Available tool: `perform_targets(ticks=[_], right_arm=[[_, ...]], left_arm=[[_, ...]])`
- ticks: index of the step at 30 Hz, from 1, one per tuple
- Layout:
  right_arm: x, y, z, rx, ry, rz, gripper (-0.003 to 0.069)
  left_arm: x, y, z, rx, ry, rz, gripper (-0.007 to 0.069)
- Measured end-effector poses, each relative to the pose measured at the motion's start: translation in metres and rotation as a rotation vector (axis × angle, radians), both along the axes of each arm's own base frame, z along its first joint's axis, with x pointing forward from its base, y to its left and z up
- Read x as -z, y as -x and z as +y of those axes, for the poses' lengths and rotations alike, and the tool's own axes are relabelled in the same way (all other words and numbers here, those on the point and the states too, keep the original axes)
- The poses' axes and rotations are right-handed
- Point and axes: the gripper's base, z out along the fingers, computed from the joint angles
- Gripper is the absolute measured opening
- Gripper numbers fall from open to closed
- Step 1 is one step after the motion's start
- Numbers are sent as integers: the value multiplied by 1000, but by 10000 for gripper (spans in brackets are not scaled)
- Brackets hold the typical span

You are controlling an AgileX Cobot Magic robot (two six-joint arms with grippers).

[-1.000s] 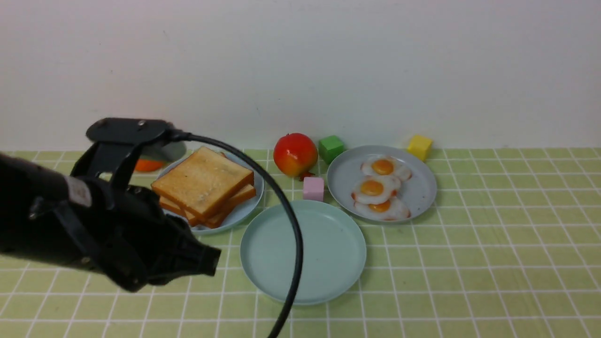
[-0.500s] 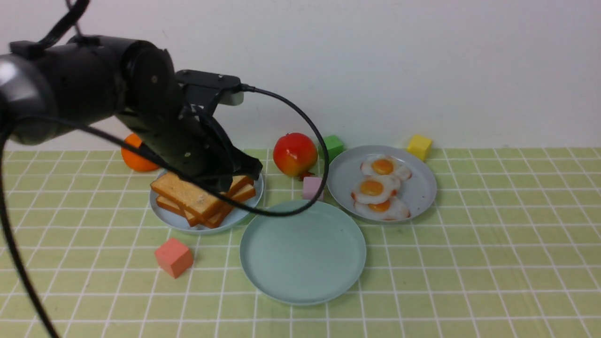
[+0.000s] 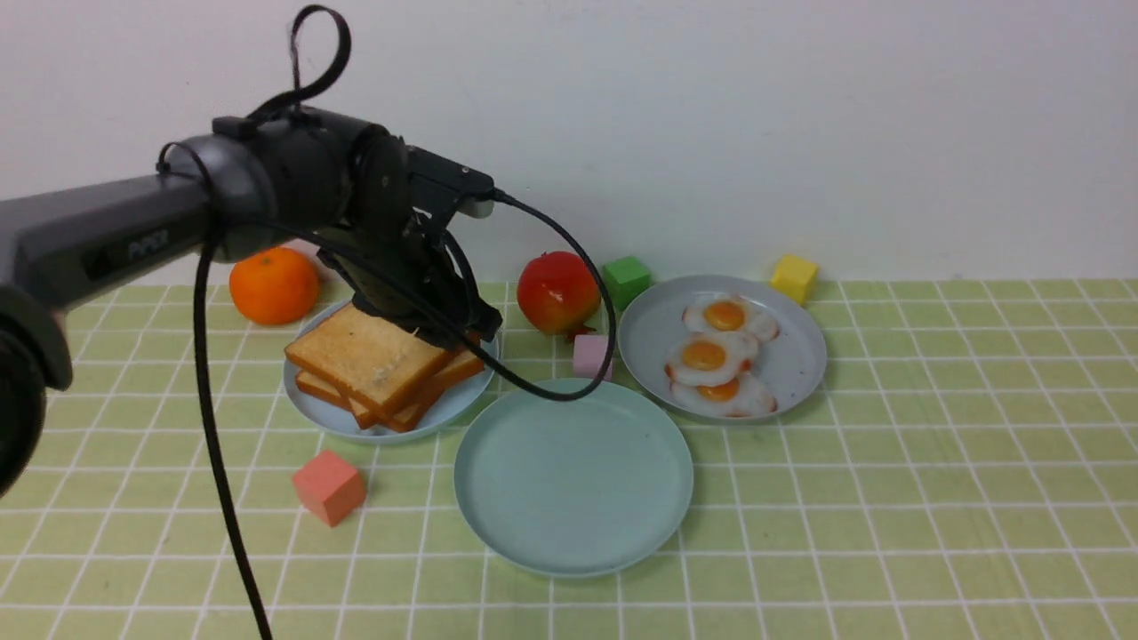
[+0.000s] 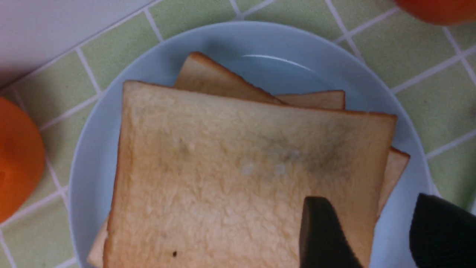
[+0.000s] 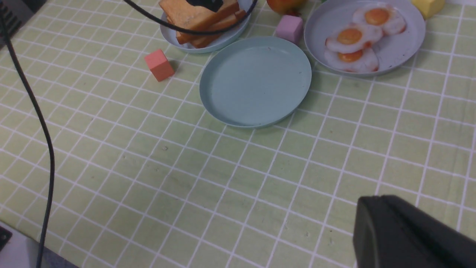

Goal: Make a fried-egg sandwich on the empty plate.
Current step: Use the left arm to grab a slice of bread, then use the left arm to put a slice of bread into the empty plate in the middle

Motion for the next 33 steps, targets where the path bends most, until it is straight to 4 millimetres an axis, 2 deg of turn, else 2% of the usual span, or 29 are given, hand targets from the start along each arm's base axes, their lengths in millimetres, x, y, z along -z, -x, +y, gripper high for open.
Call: perform_targets(ticks=[4, 8, 9, 10, 13, 14, 15, 16, 20, 22, 24, 25, 28, 29, 30, 32, 33], right_arm=[[0, 1, 1, -9, -5, 10, 7], [0, 2, 3, -28, -27, 23, 6], [0, 3, 4, -37, -35, 32, 8], [0, 3, 4, -37, -36, 32, 8], [1, 5, 5, -50, -38, 51, 12], [1, 5, 5, -50, -38, 50, 13], [2, 6, 5, -54, -35, 59, 14], [2, 6, 5, -56, -35, 60, 14], [2, 6, 5, -56, -36, 60, 15], [2, 6, 5, -55, -35, 59, 18], [2, 6, 5, -56, -34, 59, 19], [2, 6, 5, -56, -35, 58, 19], [2, 6, 5, -56, -33, 59, 21], [2, 6, 5, -55, -33, 59, 21], [2, 7, 4, -52, -25, 53, 22], [2, 8, 3, -49, -21, 49, 22], [2, 9, 3, -46, -14, 44, 22]], left_arm=[[18, -6, 0, 18, -40, 11, 392], [20, -7, 0, 23, -50, 8, 353], [20, -7, 0, 24, -52, 9, 298], [20, -7, 0, 24, -52, 9, 290], [20, -6, 0, 27, -56, 15, 124], [20, -6, 0, 27, -56, 16, 114], [19, -6, -1, 30, -58, 16, 43], [18, -6, -1, 32, -60, 12, 33], [4, -1, 0, 30, -58, 2, 34], [-22, 10, 1, 15, -29, -1, 34], [-40, 18, -1, 13, -9, -7, 34], [-62, 30, -8, 30, 8, -35, 34], [-80, 54, -34, 107, 26, -64, 34], [-82, 57, -37, 115, 27, -66, 34], [-81, 78, -65, 195, 31, -54, 34], [-77, 88, -79, 233, 29, -39, 34], [-67, 102, -96, 285, 18, -13, 34]])
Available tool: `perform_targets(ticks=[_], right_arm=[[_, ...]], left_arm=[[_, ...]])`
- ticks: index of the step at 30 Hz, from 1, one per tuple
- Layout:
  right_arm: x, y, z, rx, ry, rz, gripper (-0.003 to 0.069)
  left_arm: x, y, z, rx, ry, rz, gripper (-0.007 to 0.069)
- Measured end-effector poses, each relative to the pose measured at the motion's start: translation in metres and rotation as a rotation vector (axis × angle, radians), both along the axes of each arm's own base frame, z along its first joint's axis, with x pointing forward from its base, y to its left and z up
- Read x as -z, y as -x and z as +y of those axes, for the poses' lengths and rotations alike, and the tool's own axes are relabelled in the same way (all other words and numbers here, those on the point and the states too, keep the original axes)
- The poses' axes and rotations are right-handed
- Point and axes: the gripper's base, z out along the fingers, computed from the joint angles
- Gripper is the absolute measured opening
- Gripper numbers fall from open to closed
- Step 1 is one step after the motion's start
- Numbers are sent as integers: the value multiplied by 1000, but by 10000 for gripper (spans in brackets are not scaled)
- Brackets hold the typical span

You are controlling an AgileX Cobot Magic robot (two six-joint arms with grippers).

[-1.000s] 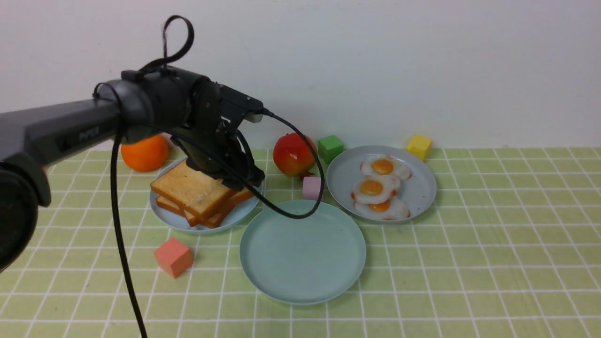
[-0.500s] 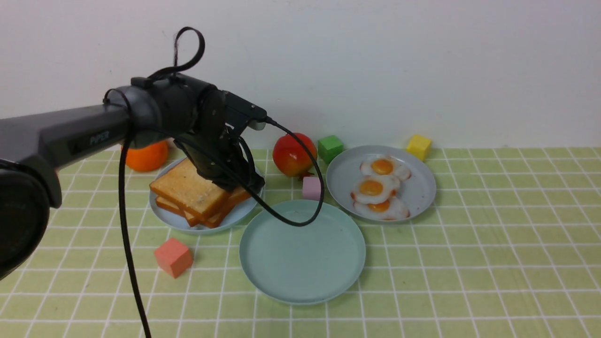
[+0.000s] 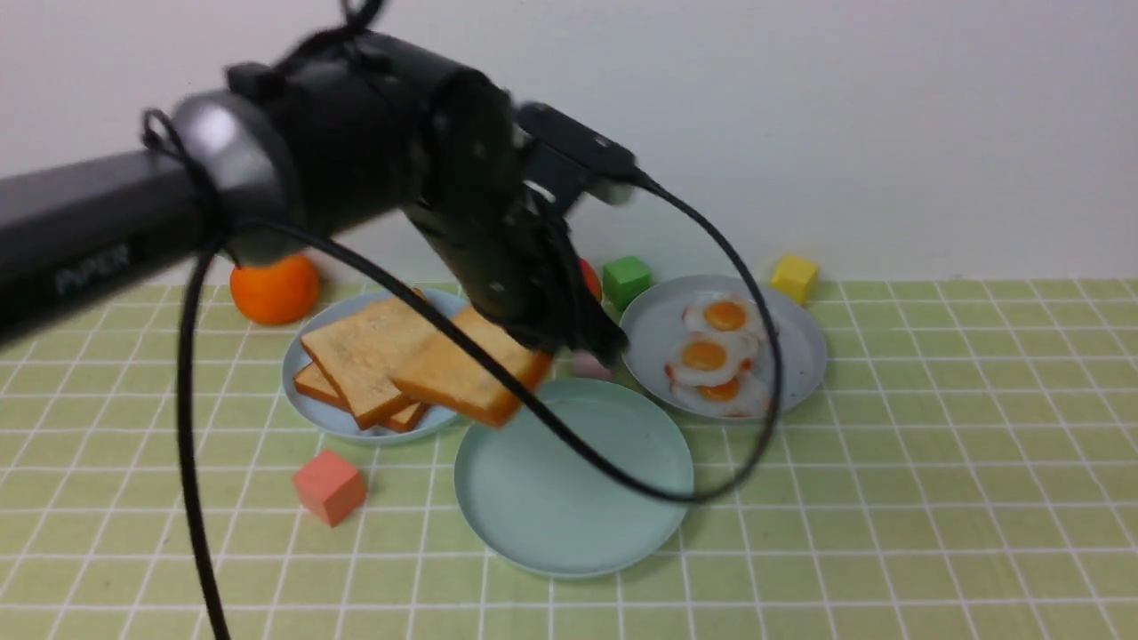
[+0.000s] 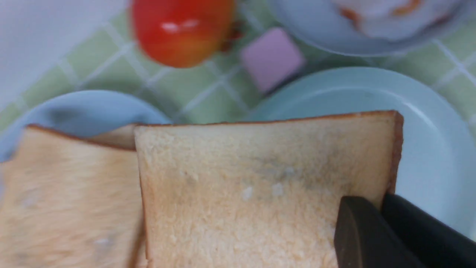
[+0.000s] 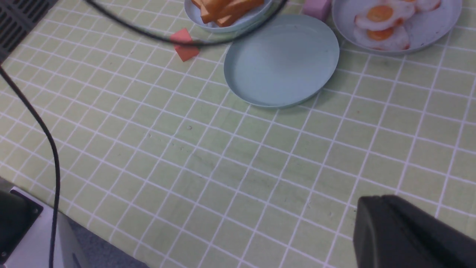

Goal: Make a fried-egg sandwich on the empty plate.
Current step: Use the left arm to put a slice of bread into the empty plate in the middle

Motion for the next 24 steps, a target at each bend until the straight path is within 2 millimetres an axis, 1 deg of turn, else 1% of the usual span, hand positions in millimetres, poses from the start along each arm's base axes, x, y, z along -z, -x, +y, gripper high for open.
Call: perform_targets(ticks=[2, 5, 7, 8, 12, 15, 17, 19, 22, 23, 24], right_arm=[[1, 2, -1, 5, 13, -4, 23], [2, 4, -2, 3, 25, 3, 26], [2, 6, -2, 0, 26, 2, 28], [2, 6, -2, 0, 26, 2, 28], [2, 10, -3, -2, 26, -9, 31], [2, 12, -3, -4, 27, -6, 32], [2, 12, -3, -5, 28, -5, 32], [2, 12, -3, -6, 26, -5, 32], [2, 12, -3, -6, 25, -5, 32], [2, 12, -3, -6, 25, -5, 32], [2, 12, -3, -6, 25, -5, 34]], left_arm=[[15, 14, -21, 55, -35, 24, 34], [30, 17, -34, 71, -84, 2, 34], [39, 15, -40, 78, -105, -28, 34], [40, 14, -40, 79, -109, -28, 34], [60, 7, -45, 84, -129, -39, 34], [65, 6, -46, 84, -138, -28, 34], [67, 6, -46, 82, -135, -20, 50], [69, 7, -47, 77, -128, -7, 83], [71, 7, -48, 74, -125, 3, 154], [72, 7, -48, 74, -125, 4, 160], [72, 7, -48, 73, -124, 5, 204]])
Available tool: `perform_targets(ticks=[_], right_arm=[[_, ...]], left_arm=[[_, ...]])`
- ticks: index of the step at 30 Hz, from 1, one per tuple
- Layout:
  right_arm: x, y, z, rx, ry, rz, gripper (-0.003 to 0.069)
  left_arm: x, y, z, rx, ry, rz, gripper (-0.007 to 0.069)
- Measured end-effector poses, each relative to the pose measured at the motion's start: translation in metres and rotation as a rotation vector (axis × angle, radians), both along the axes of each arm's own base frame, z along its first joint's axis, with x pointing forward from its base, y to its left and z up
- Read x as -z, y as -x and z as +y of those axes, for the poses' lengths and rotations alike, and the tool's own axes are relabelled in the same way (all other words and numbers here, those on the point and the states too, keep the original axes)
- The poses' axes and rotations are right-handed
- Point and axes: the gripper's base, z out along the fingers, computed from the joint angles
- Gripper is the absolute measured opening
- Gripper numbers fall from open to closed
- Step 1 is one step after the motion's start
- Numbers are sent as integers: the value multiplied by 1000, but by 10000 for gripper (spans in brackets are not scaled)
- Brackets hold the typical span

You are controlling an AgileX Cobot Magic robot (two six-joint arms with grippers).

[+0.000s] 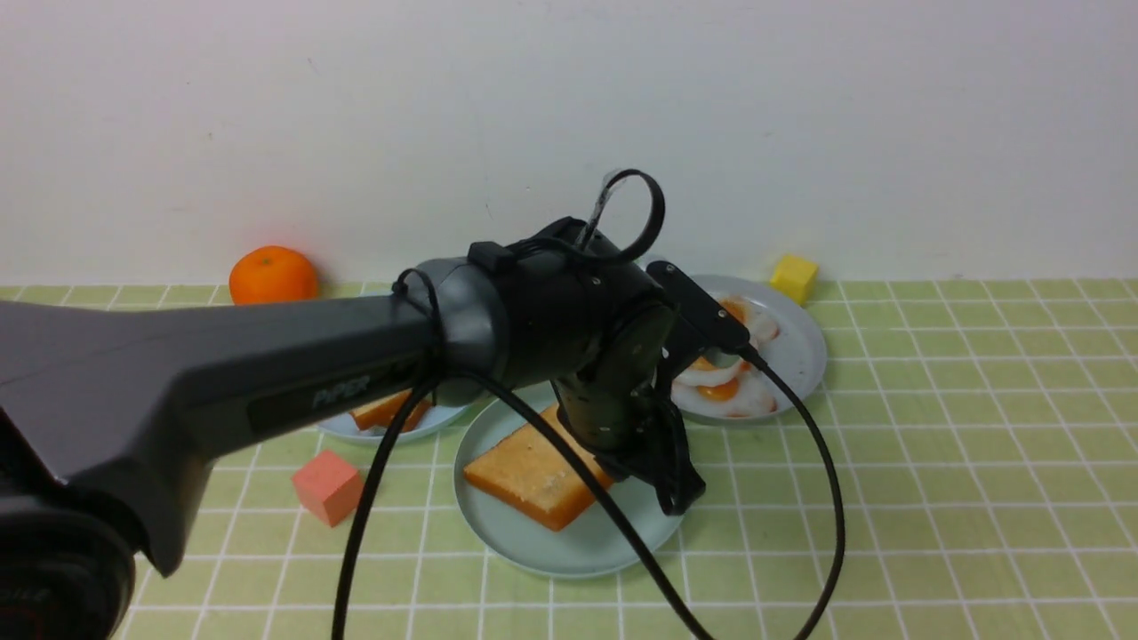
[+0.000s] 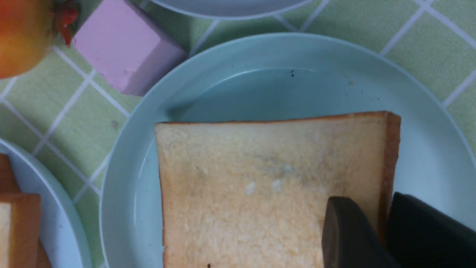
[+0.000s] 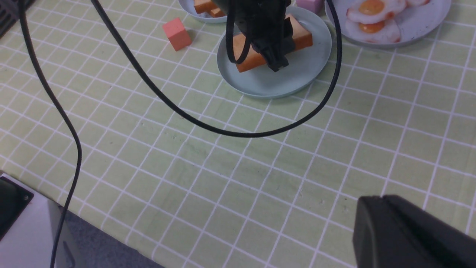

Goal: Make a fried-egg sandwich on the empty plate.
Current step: Use the left arm to put a slice of bread into the empty plate in the middle, then use the right arm to grab a fried egg

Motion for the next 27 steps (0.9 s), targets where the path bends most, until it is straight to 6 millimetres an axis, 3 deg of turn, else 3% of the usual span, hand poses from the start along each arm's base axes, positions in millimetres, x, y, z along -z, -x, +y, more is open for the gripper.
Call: perform_targets(ticks=[6, 9, 12, 17, 18, 20, 22, 24, 27], right_arm=[[1, -1, -2, 12, 18, -3, 47], [2, -3, -2, 24, 9, -9, 58], [9, -16, 0, 69, -31, 8, 83], [25, -59, 6, 126, -57, 125, 139], [25, -64, 7, 128, -60, 135, 147], [31, -86, 12, 138, -89, 190, 176], [41, -113, 19, 150, -120, 267, 209], [53, -139, 25, 167, -149, 324, 238], [67, -163, 30, 185, -170, 373, 255]], left_arm=[[-4, 3, 3, -13, -8, 24, 312], [-25, 10, 7, -33, 29, 27, 318], [-76, 26, 17, -51, 141, -6, 261], [-177, 77, 56, -63, 360, -91, 12], [-181, 80, 59, -63, 368, -95, 5], [-211, 112, 86, -54, 459, -146, -13], [-220, 142, 112, -50, 522, -174, -13], [-212, 169, 136, -56, 561, -191, -13], [-199, 203, 168, -59, 632, -239, -13]])
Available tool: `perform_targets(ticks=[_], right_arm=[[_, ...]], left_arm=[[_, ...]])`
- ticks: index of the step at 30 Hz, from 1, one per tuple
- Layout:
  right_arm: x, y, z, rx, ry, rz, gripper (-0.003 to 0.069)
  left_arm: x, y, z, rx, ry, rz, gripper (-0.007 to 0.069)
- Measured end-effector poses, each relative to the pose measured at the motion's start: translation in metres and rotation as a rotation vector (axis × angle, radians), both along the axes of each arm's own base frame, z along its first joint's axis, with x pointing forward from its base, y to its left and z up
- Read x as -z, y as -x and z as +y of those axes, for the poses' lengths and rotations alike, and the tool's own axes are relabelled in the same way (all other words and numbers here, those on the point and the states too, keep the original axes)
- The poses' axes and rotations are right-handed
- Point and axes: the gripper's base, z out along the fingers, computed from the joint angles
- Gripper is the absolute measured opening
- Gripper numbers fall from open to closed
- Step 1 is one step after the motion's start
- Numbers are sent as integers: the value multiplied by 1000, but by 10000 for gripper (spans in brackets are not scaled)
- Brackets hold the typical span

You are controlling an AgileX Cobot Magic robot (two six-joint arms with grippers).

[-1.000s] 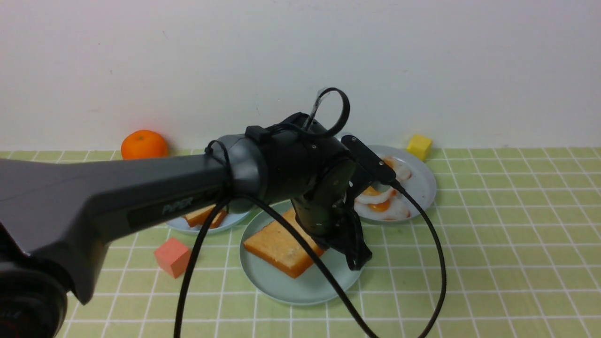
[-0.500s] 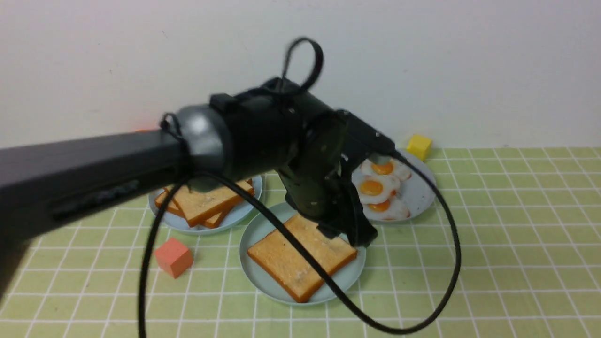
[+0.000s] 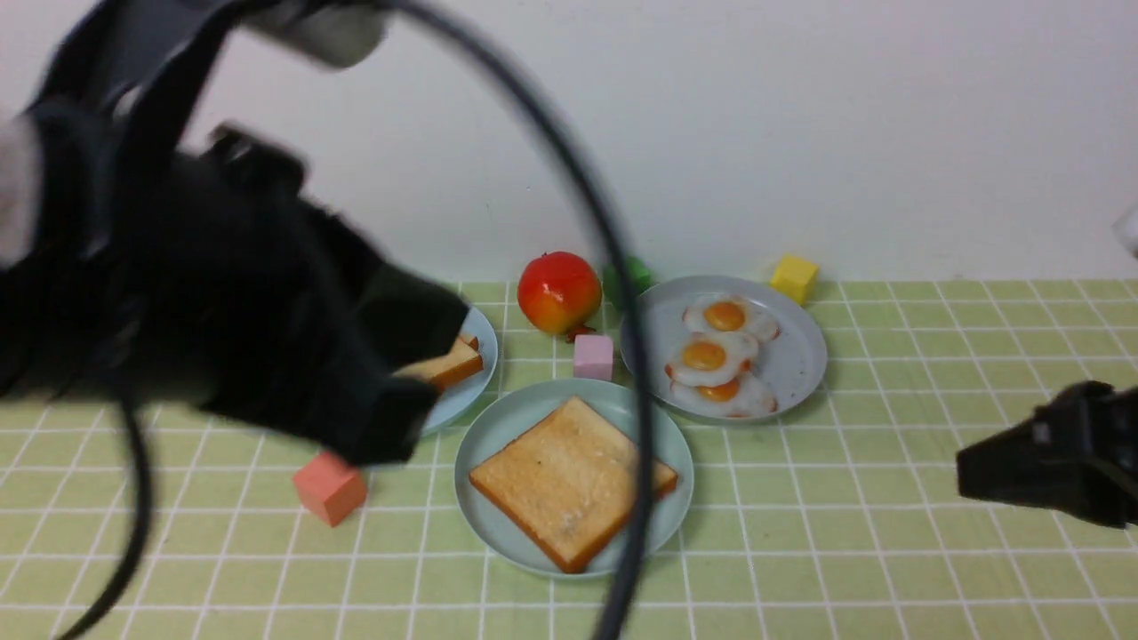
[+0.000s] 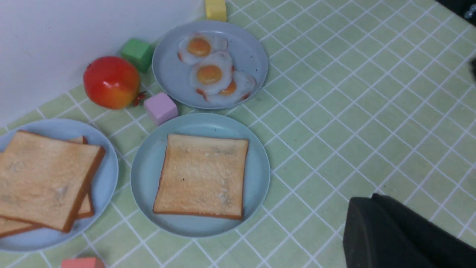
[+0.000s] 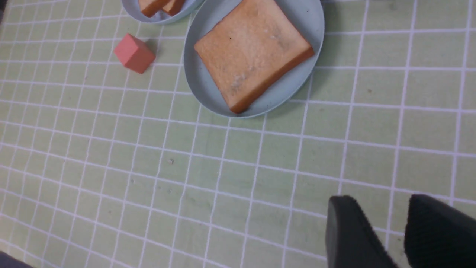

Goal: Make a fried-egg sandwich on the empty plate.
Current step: Use the right arm to grab a fried egg

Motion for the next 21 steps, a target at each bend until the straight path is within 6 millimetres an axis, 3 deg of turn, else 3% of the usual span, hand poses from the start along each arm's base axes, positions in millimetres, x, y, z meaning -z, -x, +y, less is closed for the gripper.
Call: perform_targets(ticks=[1, 5, 9, 14, 19, 21], right_arm=[[11, -16, 3, 17, -18, 33, 260], [30, -47, 10, 37, -40, 94, 262], [44, -83, 16, 46, -36, 129, 262], [55, -134, 22, 59, -13, 126, 263], [81, -186, 18, 91, 4, 157, 285], [86, -194, 16, 101, 3, 164, 290]], left_arm=[[12, 17, 16, -7, 45, -32, -13], [45, 55, 52, -20, 182, -142, -13], [73, 73, 69, -26, 270, -218, -13], [86, 78, 74, -37, 319, -217, -13], [82, 77, 73, -37, 361, -249, -13], [82, 77, 73, -37, 366, -255, -13]])
